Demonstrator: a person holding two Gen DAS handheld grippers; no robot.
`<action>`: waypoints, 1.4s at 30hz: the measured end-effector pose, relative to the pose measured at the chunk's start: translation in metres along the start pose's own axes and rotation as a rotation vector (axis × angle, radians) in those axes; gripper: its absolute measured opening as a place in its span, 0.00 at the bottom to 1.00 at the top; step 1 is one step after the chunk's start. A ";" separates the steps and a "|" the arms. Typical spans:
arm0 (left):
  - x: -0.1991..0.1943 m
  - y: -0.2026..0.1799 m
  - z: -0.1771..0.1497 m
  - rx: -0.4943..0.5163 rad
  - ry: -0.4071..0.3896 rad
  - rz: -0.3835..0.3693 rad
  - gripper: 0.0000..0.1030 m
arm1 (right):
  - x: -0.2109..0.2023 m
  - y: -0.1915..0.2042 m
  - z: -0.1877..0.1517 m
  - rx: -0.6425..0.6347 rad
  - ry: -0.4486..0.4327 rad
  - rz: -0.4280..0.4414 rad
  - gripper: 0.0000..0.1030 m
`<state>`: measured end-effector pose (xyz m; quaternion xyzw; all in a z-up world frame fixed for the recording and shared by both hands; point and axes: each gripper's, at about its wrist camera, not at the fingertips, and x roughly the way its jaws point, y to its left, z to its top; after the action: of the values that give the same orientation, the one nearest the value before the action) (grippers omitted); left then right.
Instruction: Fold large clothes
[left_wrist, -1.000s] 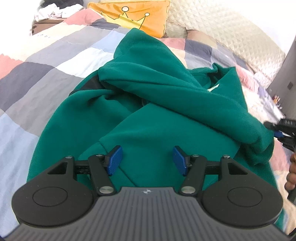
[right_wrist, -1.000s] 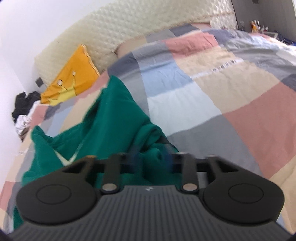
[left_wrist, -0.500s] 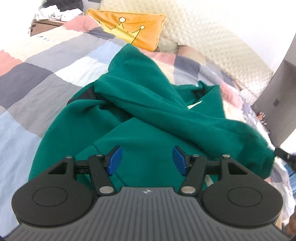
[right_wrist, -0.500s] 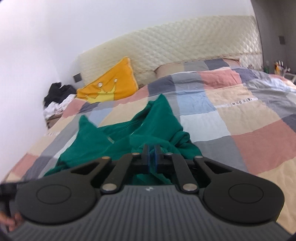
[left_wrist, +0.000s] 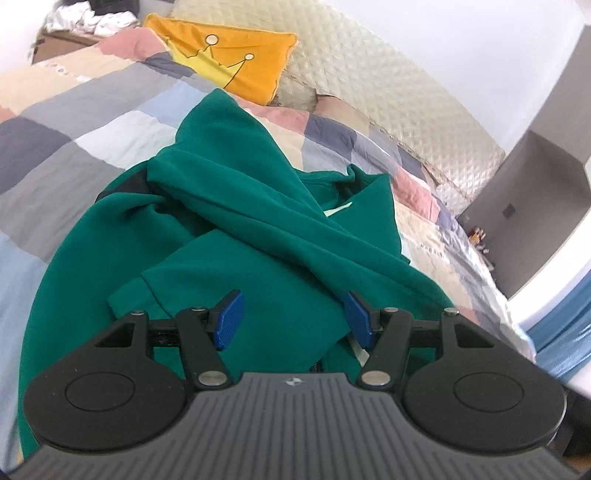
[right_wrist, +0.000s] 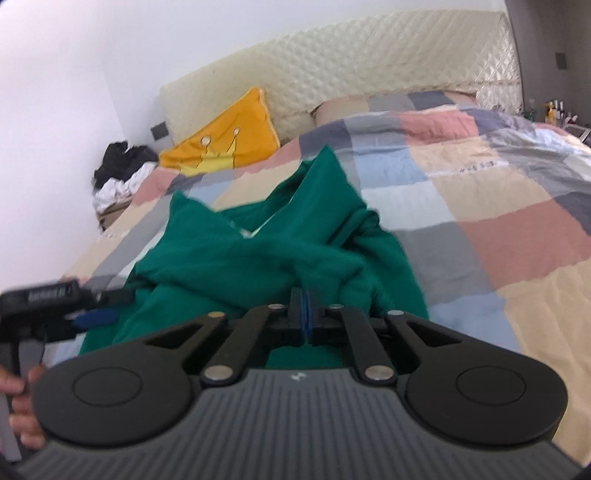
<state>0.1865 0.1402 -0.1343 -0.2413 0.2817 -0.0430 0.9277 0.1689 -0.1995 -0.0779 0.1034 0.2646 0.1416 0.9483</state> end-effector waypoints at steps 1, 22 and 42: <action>0.000 -0.002 0.000 0.014 -0.003 0.009 0.64 | 0.002 -0.002 0.002 -0.003 -0.003 0.002 0.06; 0.028 -0.006 -0.004 0.068 0.061 0.033 0.64 | 0.105 -0.008 0.033 -0.155 0.191 0.063 0.66; 0.029 -0.010 -0.006 0.052 0.053 -0.023 0.64 | 0.060 0.047 -0.015 -0.524 0.185 0.083 0.13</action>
<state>0.2078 0.1227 -0.1487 -0.2189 0.3020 -0.0673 0.9254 0.2005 -0.1339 -0.1058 -0.1477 0.2998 0.2527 0.9080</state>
